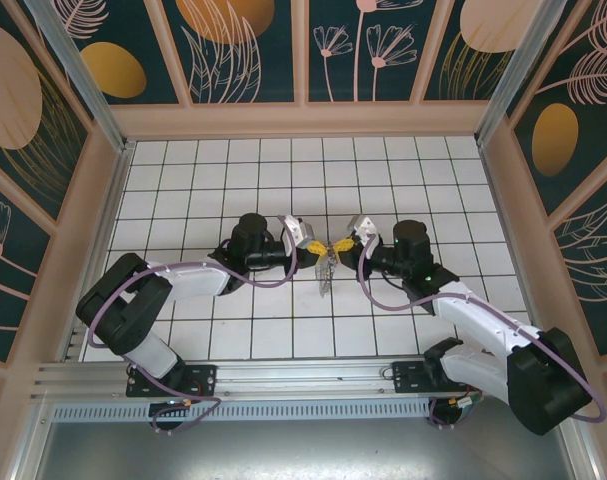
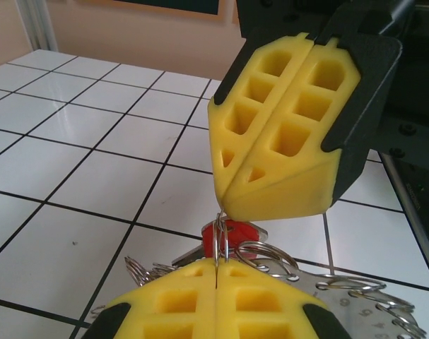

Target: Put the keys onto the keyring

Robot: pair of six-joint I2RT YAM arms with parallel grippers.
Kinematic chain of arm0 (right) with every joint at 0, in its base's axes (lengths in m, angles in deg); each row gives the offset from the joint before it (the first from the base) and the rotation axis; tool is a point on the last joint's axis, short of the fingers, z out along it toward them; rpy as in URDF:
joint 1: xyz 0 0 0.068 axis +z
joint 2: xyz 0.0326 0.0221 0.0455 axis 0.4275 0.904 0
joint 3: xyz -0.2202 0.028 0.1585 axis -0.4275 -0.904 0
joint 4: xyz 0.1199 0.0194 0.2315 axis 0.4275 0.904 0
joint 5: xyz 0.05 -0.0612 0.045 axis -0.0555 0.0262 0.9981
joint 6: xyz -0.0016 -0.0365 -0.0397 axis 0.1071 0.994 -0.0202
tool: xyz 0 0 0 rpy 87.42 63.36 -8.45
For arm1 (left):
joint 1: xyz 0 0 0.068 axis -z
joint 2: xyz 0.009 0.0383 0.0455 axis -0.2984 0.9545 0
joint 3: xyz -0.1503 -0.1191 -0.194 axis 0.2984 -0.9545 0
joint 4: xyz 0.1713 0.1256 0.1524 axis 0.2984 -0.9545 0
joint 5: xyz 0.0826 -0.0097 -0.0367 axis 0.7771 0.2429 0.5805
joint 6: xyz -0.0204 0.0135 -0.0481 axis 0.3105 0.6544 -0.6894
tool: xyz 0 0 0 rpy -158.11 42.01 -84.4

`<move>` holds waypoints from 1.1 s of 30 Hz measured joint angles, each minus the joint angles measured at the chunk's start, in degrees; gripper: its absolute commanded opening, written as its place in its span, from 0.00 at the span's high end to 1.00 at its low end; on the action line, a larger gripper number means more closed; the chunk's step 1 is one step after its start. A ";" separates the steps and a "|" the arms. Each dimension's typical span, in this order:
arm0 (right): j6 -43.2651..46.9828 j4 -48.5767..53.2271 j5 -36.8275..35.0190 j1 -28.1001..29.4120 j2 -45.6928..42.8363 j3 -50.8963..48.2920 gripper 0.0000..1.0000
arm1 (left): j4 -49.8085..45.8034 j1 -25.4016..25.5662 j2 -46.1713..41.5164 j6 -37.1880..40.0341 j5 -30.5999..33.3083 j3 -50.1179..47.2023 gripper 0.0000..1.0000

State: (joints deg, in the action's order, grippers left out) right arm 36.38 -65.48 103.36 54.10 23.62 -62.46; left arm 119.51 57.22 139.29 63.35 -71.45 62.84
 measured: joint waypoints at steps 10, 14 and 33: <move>-0.11 -1.14 1.60 0.02 0.07 0.74 1.00 | 0.57 0.04 0.02 0.76 0.68 -0.24 0.90; 0.04 -0.52 2.21 0.07 0.17 1.27 1.00 | 0.15 0.02 0.02 1.40 0.87 0.11 0.88; 1.60 0.24 3.54 0.17 0.44 2.34 1.00 | -3.30 0.02 0.02 1.79 0.81 1.81 0.76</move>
State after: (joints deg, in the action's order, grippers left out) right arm 37.97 -65.24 106.90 54.28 24.06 -60.12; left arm 116.21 57.24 139.31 65.15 -70.64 64.65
